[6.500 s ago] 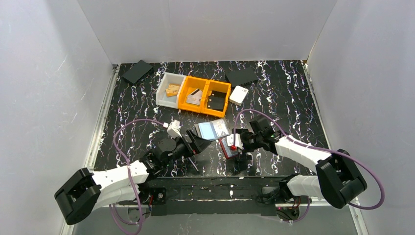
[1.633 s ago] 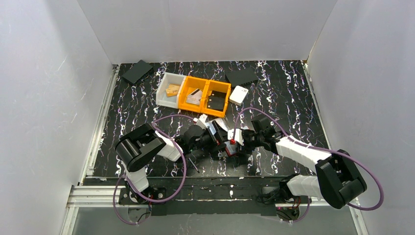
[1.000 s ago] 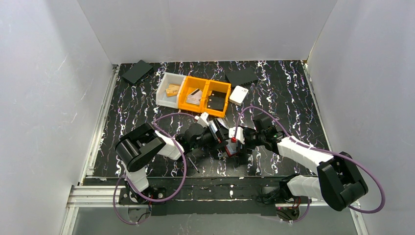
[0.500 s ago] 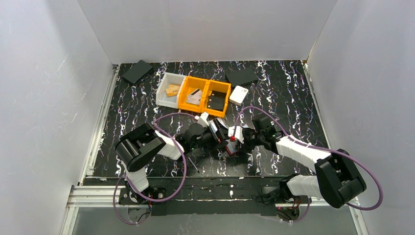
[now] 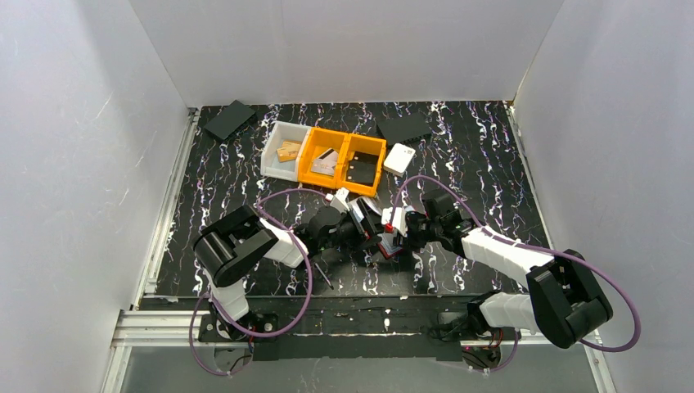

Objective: Take the credit cards out of the card holder
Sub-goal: Pick up the card holder from the center of the board.

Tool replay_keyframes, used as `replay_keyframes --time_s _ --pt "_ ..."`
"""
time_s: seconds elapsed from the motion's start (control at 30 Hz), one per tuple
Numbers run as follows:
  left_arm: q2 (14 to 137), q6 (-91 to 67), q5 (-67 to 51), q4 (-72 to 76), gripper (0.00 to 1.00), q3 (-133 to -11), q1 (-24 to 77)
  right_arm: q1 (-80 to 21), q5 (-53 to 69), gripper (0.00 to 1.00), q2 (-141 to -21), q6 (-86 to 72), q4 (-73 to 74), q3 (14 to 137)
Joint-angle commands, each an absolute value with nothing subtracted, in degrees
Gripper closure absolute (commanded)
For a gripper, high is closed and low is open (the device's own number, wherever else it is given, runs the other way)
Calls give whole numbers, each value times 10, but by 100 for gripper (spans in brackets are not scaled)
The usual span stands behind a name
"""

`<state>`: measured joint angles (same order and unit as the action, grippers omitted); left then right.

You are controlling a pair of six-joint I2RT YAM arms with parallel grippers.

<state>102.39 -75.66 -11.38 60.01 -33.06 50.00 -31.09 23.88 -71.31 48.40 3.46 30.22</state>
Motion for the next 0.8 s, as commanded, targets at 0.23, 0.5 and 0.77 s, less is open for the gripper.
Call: replay_keyframes --time_s 0.23,0.5,0.77 --pt "1029 -761 -80 589 4 -365 499 -308 225 49 -701 463 5 316" --pt "987 -742 -23 515 9 -351 499 -277 261 55 -705 346 -11 340" --pt "926 -648 -25 369 23 -391 478 -263 300 82 -752 241 -9 364"
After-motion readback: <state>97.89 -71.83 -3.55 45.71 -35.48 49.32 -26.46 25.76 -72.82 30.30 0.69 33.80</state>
